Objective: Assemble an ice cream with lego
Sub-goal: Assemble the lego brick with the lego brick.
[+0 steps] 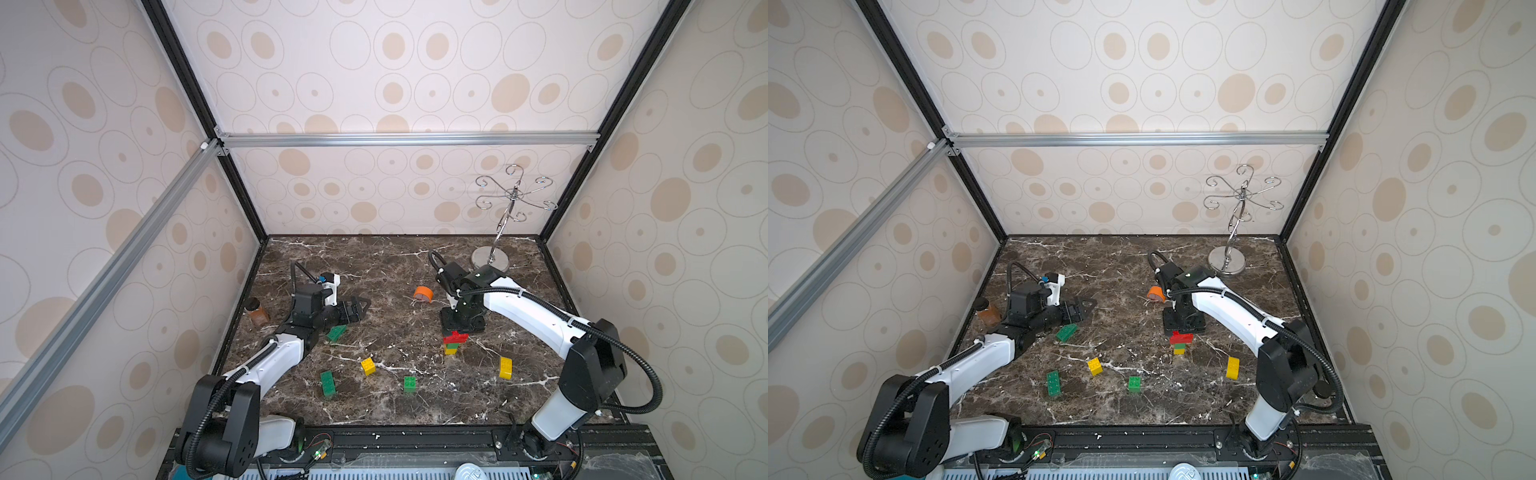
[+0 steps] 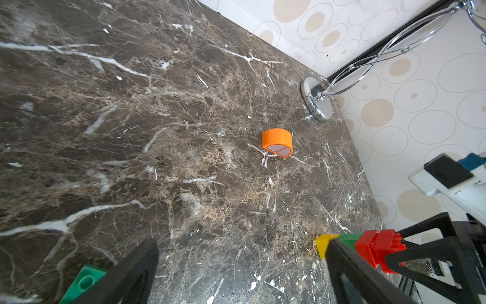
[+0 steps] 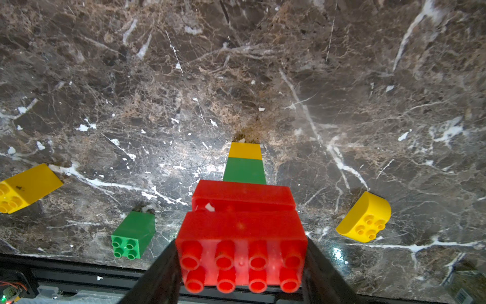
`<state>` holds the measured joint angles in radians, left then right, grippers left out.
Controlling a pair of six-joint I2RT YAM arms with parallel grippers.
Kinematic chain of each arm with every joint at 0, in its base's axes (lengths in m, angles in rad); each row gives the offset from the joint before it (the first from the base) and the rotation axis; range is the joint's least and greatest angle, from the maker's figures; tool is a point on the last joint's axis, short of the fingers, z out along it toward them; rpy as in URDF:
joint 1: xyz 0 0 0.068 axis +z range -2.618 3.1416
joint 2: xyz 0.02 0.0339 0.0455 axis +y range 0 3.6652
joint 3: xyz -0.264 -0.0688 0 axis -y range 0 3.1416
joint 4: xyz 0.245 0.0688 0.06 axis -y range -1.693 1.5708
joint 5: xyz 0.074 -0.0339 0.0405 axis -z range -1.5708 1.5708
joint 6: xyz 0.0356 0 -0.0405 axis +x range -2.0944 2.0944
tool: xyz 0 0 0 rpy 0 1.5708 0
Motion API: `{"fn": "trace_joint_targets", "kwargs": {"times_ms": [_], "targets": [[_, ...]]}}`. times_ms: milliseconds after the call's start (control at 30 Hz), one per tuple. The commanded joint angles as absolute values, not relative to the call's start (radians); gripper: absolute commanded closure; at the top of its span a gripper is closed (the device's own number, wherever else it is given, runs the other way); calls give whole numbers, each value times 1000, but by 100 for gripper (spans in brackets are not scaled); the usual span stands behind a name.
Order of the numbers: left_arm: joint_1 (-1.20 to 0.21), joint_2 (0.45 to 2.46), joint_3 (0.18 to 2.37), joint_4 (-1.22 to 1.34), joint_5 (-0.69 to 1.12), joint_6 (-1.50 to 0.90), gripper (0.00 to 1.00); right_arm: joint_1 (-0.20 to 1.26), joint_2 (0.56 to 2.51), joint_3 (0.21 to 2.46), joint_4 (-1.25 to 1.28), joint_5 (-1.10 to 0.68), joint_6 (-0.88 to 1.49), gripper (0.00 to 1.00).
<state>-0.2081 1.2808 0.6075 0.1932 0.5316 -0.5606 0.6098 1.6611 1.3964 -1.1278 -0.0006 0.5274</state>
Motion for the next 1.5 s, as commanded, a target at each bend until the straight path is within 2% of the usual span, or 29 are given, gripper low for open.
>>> {"fn": "trace_joint_targets", "kwargs": {"times_ms": [0,733,933,1167,1333,1467], "targets": [[-212,1281,643,187,527,-548,0,606,1689,1382,-1134,0,550,59],[-212,1251,632,158,508,-530,0,627,1768,1298,-1134,34,455,63],[-212,1255,637,154,509,-527,0,636,1794,1259,-1094,21,497,63],[-211,1250,637,154,505,-528,0,626,1739,1294,-1109,9,630,64],[-212,1248,630,161,505,-527,0,627,1739,1313,-1126,6,655,60],[-212,1248,631,155,503,-519,0,627,1730,1309,-1126,6,660,52]]}}
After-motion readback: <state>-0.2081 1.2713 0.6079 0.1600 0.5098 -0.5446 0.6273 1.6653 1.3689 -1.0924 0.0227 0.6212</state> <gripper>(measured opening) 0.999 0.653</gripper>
